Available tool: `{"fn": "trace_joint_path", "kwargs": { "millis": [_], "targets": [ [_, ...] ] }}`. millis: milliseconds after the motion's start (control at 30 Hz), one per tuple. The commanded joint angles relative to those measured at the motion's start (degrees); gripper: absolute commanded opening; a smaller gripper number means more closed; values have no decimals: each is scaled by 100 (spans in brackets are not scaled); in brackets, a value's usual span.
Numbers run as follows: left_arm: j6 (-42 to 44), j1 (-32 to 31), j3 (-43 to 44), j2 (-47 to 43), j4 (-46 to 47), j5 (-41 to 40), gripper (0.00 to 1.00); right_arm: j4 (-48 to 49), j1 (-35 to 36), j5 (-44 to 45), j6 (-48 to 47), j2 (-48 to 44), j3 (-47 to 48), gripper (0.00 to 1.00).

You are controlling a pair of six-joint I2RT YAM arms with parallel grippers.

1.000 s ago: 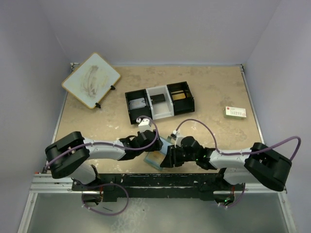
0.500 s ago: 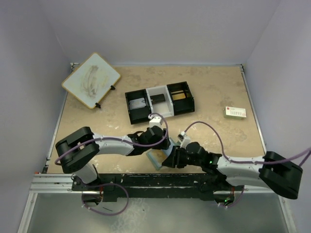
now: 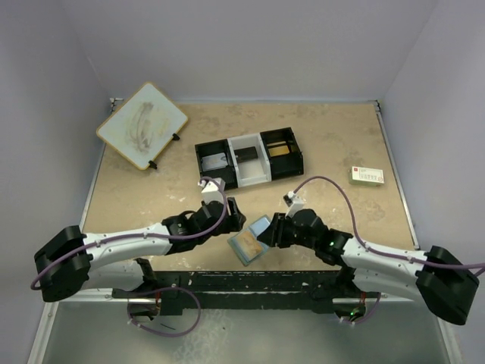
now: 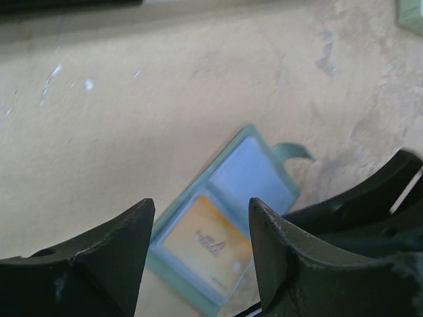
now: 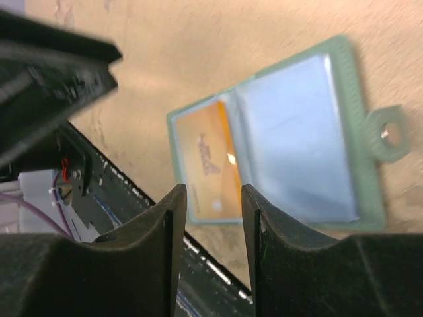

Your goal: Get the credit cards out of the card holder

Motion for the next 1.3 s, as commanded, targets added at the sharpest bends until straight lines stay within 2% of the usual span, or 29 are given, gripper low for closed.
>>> {"fn": "trace_joint_path", "kwargs": {
  "millis": [0,100,267,467,667,933,1167,1267],
  "targets": [
    [-568,9,-523,-347,-146,313,56,637,-580,-853,-670,423,237,40],
    [-667,-62,-678,-391,138,717,52,1115,-607,-1269,-804,814,322,39],
    [-781,-265,-677,-163,367,867,47,1072,-622,-1393,-930,1491,472,37],
    [-901,-431,-611,91,421,831,38,1333,-659,-1406,-827,1733,296,36],
    [-928,-620,-468,487,594,820,35,1578,-699,-1464,-793,1996,234,34],
    [-1015,-759,-367,830,303,494,28,1852,-721,-1456,-590,2295,91,33],
    [-1032,-826,-484,979,151,347,20,2378,-758,-1694,-418,2319,-82,26],
    [-1021,-837,-530,1010,106,318,19,2661,-844,-1855,-311,2320,-201,15]
  ]
}}
